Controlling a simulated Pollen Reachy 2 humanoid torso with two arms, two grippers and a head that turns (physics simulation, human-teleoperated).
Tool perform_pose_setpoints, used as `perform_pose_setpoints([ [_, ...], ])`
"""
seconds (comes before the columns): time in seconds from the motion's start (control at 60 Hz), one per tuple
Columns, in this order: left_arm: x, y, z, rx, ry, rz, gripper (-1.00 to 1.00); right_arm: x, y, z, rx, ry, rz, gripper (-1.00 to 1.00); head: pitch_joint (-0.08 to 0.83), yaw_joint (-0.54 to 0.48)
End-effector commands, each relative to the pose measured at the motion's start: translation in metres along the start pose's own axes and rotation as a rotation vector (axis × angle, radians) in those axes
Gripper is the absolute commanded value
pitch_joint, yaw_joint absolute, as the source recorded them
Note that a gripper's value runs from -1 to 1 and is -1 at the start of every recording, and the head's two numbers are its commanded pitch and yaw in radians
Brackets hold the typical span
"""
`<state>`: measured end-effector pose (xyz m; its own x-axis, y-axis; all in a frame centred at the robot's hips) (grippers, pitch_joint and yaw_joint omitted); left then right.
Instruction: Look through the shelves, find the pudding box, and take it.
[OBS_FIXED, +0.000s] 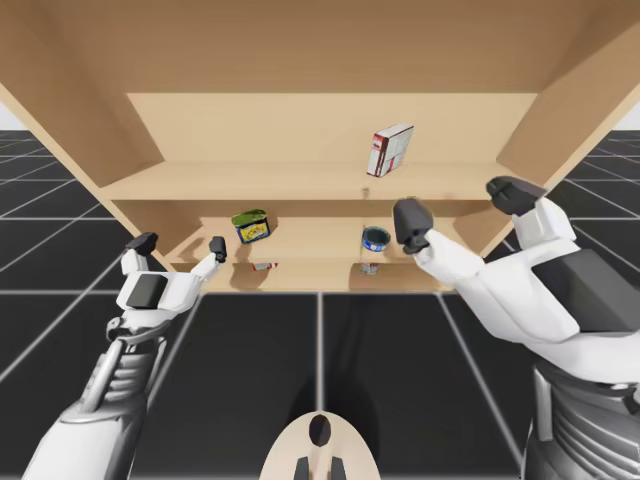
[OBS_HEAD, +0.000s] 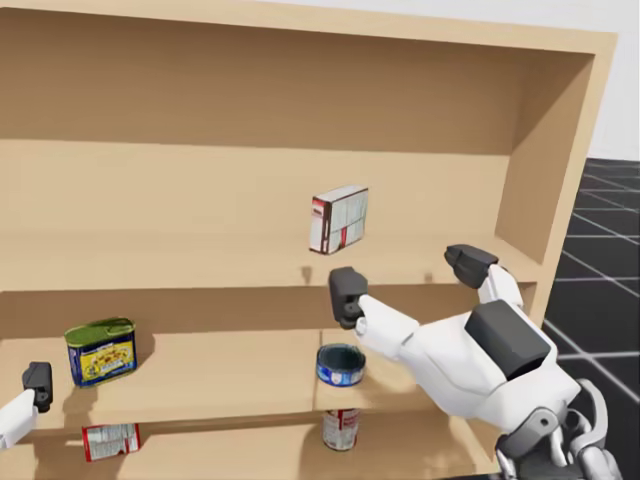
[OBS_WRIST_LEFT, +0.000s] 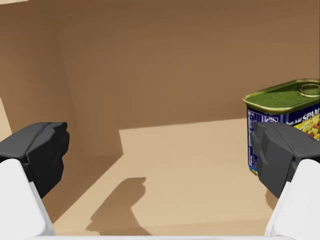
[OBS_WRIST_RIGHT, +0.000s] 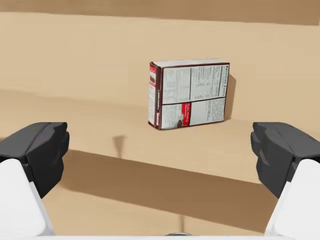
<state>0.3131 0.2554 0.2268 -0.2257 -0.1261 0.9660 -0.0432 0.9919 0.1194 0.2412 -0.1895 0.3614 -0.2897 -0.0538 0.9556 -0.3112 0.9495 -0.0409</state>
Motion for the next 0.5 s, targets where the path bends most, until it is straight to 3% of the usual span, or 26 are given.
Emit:
perform_pose_setpoints([
  [0.017,0.001,0.0,0.001,0.001,-0.002,0.0,-1.0,0.013,0.0,-0.022,0.019,0.057,-0.021,-1.0,0.198,-0.17],
  [0.2,0.002,-0.001,0.001,0.001,-0.003,0.001,-1.0,0.004,-0.007,-0.05,0.042,0.135,-0.053,-1.0,0.206,-0.17],
  [0.283,0.003,-0.001,0.001,0.001,-0.005,0.002,-1.0,-0.003,-0.012,-0.064,0.052,0.179,-0.095,-1.0,0.21,-0.17],
  [0.5,0.005,-0.001,0.002,0.003,-0.008,0.004,-1.0,-0.01,-0.023,-0.104,0.043,0.198,-0.08,-1.0,0.217,-0.18],
])
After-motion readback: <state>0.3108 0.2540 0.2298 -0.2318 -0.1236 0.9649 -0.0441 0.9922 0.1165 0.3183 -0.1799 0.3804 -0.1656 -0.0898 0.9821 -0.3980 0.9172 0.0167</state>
